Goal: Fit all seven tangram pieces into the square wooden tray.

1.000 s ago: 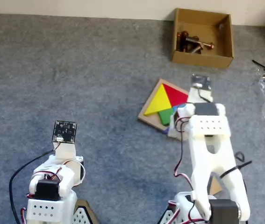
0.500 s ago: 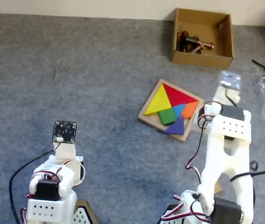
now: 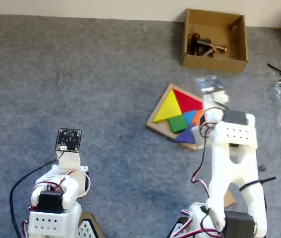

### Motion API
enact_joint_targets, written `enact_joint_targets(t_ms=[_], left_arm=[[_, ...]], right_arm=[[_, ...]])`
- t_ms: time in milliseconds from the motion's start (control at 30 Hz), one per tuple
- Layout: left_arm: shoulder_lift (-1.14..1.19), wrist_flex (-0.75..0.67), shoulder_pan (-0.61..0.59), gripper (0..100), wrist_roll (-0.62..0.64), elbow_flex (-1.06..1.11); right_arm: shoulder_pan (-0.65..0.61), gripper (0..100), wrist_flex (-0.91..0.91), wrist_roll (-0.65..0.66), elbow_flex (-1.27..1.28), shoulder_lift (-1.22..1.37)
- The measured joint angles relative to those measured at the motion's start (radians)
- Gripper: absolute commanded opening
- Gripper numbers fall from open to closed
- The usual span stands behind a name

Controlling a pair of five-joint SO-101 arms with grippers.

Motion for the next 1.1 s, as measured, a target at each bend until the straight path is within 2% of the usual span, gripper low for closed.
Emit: enact_joint_targets(t_ms=[133,500,1100], left_arm=[[0.000,0.000,0.000,1,0.000,0.000],[0.000,0.000,0.000,1,0.000,0.000],[0.000,0.000,0.000,1,0.000,0.000]], right_arm=[[-0.071,7.0,0.023,0.112,0.037,0.000],[-0.247,6.9,0.021,0.160,0.114,0.000],[-0.267,6.3,-0.135,0.160,0.150,0.037]])
